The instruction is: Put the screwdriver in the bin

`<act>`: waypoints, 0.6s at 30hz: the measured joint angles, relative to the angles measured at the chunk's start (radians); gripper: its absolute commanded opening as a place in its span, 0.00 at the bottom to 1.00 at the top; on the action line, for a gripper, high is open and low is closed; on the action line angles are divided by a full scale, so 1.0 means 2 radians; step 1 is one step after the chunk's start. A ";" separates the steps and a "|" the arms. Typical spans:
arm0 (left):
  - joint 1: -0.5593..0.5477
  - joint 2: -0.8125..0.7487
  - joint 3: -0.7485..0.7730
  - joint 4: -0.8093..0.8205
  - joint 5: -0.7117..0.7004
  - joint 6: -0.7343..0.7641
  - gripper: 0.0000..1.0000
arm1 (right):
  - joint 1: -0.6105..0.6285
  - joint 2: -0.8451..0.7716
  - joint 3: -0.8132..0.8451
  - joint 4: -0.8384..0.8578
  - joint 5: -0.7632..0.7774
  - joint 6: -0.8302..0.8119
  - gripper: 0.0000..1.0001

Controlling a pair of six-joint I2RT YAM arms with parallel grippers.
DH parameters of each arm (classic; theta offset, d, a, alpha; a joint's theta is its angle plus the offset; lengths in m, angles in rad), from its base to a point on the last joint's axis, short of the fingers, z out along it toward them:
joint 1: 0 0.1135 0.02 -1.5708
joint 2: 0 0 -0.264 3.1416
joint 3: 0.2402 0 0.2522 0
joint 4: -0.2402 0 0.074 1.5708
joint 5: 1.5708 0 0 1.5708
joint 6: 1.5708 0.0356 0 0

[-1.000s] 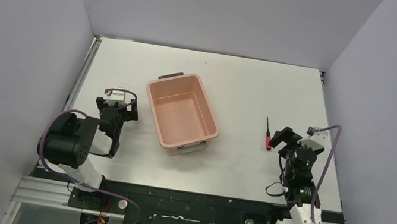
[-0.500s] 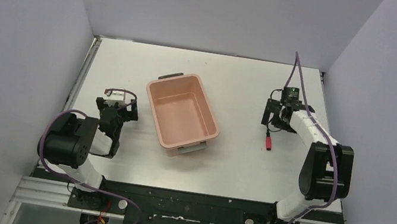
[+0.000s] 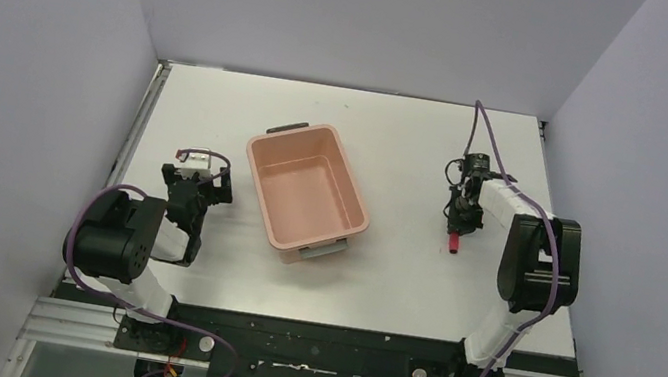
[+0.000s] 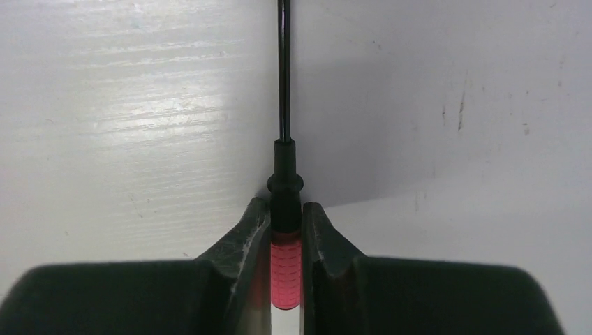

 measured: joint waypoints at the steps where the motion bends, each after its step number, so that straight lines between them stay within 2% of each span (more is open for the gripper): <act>1: 0.000 0.000 0.000 0.000 0.000 0.000 0.97 | 0.001 0.002 0.006 -0.007 0.002 -0.002 0.00; 6: 0.000 0.000 0.000 0.000 0.000 0.000 0.97 | 0.011 0.011 0.058 -0.075 0.008 -0.009 0.00; 10: 0.000 0.000 0.000 0.000 0.000 0.000 0.97 | 0.029 0.011 0.193 -0.182 0.020 -0.004 0.00; 14: 0.000 0.000 0.000 0.000 0.000 0.000 0.97 | 0.045 0.009 0.328 -0.252 0.031 0.021 0.00; 18: 0.000 0.000 0.000 0.000 0.000 0.000 0.97 | 0.062 -0.001 0.400 -0.310 0.033 0.057 0.00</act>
